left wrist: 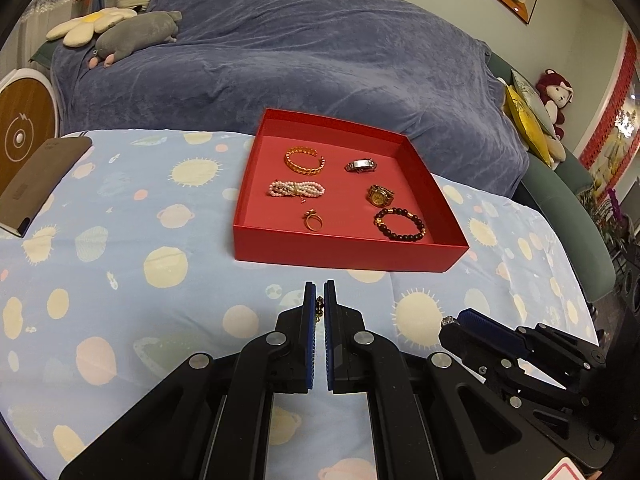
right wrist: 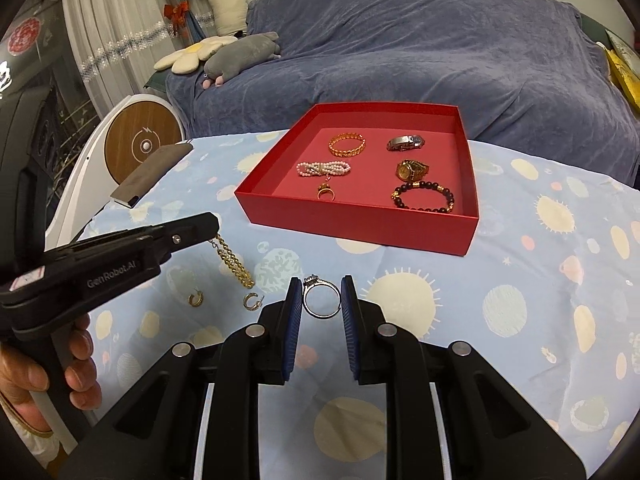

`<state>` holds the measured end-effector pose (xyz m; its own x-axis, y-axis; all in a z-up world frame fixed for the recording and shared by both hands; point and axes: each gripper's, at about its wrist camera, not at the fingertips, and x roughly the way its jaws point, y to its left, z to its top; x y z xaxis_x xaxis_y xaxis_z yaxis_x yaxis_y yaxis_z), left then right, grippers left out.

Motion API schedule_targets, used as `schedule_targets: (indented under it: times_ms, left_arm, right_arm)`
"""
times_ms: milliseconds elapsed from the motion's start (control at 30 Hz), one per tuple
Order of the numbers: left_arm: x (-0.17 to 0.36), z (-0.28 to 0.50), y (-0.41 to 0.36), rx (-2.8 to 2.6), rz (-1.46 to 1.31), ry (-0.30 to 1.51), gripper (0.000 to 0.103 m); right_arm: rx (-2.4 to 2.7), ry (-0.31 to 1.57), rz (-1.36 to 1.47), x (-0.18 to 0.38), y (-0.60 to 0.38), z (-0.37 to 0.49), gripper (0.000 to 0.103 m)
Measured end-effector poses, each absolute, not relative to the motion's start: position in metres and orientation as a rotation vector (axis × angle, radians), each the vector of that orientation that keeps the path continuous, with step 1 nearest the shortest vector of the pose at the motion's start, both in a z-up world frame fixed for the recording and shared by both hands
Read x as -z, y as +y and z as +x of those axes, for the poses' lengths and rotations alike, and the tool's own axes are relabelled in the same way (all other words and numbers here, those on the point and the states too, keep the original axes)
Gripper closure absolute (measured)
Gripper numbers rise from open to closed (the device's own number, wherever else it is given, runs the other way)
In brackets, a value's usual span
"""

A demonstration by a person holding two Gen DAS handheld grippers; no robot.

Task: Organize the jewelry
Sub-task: 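Close the right tool on the silver ring, then carry the gold chain and silver ring into the red box and release both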

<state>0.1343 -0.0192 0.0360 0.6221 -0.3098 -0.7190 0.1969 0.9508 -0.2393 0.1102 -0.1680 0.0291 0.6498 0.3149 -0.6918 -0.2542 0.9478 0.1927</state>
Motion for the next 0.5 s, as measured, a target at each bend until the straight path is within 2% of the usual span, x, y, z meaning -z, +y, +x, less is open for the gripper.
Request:
schedule_targets:
  times_ms: [267,500]
  left_arm:
    - [-0.055,0.149,-0.045,0.325,-0.062,0.805,0.101]
    - [-0.077,0.197,-0.051,0.347,-0.046,0.774,0.101]
  right_arm:
    - [-0.308,0.773,0.102,-0.051,-0.186,0.121,0.084]
    - [-0.28,0.763,0.113,-0.062,-0.199,0.174,0.084]
